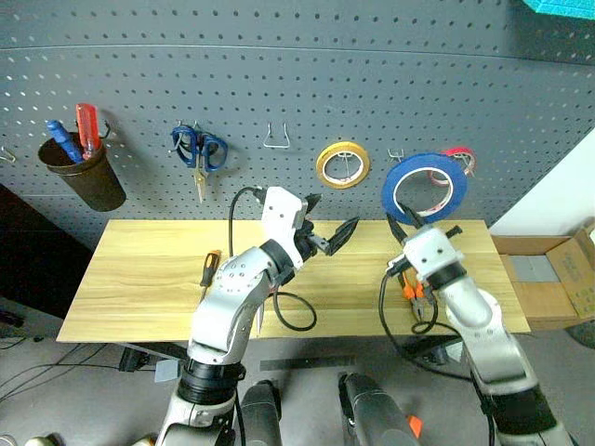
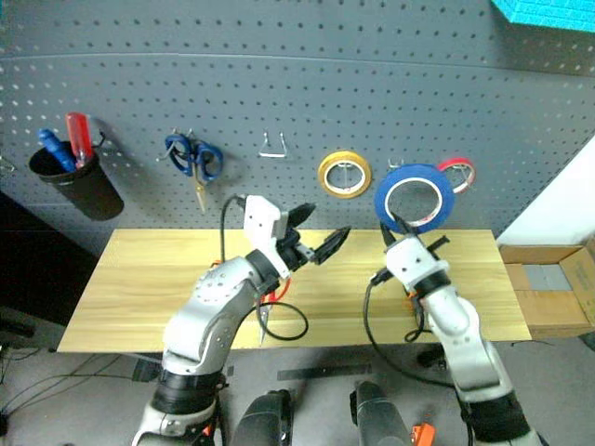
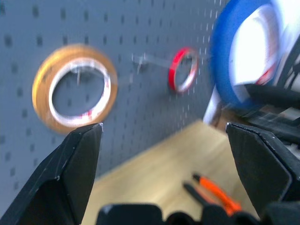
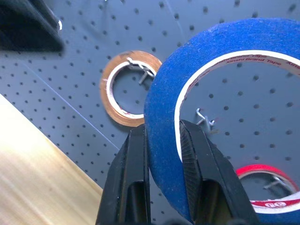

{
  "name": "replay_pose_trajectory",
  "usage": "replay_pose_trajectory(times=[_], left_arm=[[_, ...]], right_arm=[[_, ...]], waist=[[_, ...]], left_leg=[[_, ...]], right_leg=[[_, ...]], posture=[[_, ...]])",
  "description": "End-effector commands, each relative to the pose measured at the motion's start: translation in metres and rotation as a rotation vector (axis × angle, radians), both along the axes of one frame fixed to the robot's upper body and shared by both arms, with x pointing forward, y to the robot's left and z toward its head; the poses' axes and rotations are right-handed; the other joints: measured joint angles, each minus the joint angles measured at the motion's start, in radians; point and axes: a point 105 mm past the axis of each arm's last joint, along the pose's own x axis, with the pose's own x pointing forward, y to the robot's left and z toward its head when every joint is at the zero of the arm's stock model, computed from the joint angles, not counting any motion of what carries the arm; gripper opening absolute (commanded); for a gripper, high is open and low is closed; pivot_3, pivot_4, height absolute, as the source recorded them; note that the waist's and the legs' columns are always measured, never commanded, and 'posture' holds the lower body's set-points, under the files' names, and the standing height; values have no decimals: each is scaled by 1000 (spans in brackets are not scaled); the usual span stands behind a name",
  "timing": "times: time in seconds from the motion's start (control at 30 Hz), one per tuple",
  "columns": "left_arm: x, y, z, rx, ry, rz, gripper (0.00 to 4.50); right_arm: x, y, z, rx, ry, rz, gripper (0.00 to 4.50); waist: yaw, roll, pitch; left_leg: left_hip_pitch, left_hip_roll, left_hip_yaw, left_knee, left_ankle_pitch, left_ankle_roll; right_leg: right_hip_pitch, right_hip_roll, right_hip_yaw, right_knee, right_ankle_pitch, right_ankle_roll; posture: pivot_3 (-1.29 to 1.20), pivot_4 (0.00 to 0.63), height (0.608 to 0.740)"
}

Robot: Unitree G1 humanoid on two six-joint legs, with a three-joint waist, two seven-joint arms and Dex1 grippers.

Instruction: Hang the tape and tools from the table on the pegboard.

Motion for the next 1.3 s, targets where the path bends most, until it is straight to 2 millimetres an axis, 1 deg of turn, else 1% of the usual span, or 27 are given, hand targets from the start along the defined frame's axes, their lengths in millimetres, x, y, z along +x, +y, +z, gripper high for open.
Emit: replay_pose_trajectory(times=[0.03,0.17,0.27,0.43,0.53,0.63,0.7,0.77,0.83,0.87,0.9,0.97,1.03,1.07,1.13,1.2,1.23,1.3], left_arm=[[-1,-8,7,-23,-29,-10,4500],[-4,-14,1,-22,-4,-42,4500],[-8,-14,-4,-16,10,-54,4500],[-10,-16,-6,-14,15,-57,4500],[-8,-14,-4,-14,13,-50,4500],[-8,-13,-5,-12,15,-45,4500],[-7,-12,-5,-8,16,-43,4500],[-7,-12,-5,-7,16,-42,4500],[-7,-12,-4,-7,17,-42,4500],[-7,-13,-4,-6,18,-42,4500],[-7,-13,-5,-6,19,-43,4500],[-10,-14,-10,-12,42,-47,4500],[-22,-14,-22,-5,82,-71,4500],[-26,-13,-26,-1,93,-78,4500],[-34,-10,-35,16,119,-87,4500],[-46,-4,-53,47,166,-94,4500],[-50,-1,-58,58,181,-96,4500],[-61,5,-80,162,196,-121,4500]], right_arm=[[7,-6,16,36,-16,55,360],[16,-4,17,49,35,124,360],[20,-1,12,123,119,188,360],[29,6,3,173,245,264,360],[36,3,0,177,286,256,360],[45,-5,-2,194,313,216,360],[48,-10,-4,190,325,194,1065],[48,-15,-8,192,340,173,1548],[46,-19,-13,200,351,149,2260],[44,-21,-17,200,361,141,2468],[42,-22,-20,199,369,137,2859],[30,-20,-34,180,410,133,3460],[12,-15,-50,187,471,129,4120],[7,-14,-54,192,488,123,4471],[-1,-16,-62,192,517,74,4471],[-14,-19,-81,237,624,-16,4471],[-19,-19,-87,251,664,-46,4471],[-25,-22,-102,320,789,-140,4471]], waist=[[3,0,-2],[4,1,-4],[4,1,-5],[6,2,-7],[8,3,-8],[12,5,-9],[15,5,-10],[18,5,-10],[20,5,-10],[21,5,-10],[21,6,-10],[22,6,-10],[22,7,-11],[22,7,-11],[18,7,-11],[13,8,-11],[11,8,-10],[8,9,-10]], left_leg=[[0,0,0,0,0,0],[0,0,0,0,0,1],[0,0,-1,1,0,1],[0,0,-1,3,0,1],[0,0,-2,3,0,1],[0,0,-3,3,0,1],[0,0,-3,3,0,1],[0,-1,-3,3,0,1],[0,-1,-3,3,0,1],[0,-1,-3,3,0,1],[0,-1,-3,3,0,1],[0,-1,-4,3,0,1],[0,-1,-4,3,0,1],[0,-1,-5,3,-1,2],[0,-1,-5,3,-1,2],[1,-1,-5,3,-1,2],[2,0,-5,3,-1,2],[8,0,-5,2,-1,2]], right_leg=[[0,0,0,0,0,0],[0,0,0,0,0,-1],[0,0,0,0,0,-1],[1,0,-1,2,1,-1],[2,0,-1,2,1,0],[2,0,-1,2,1,0],[2,0,-2,2,1,0],[2,0,-2,2,1,0],[2,0,-2,2,1,0],[2,0,-2,2,1,0],[2,0,-2,2,1,0],[3,0,-2,1,1,0],[3,0,-3,1,1,0],[4,0,-2,1,1,0],[4,0,-2,1,1,0],[3,0,-2,2,0,0],[4,0,-2,2,0,1],[9,1,-2,2,-3,3]], posture=[[33,148,740],[39,148,740],[39,151,740],[49,155,740],[53,159,740],[55,165,740],[55,168,740],[55,171,740],[53,173,740],[52,174,740],[50,176,740],[41,182,740],[31,194,740],[28,197,740],[22,206,740],[16,225,740],[15,230,740],[11,243,740]])
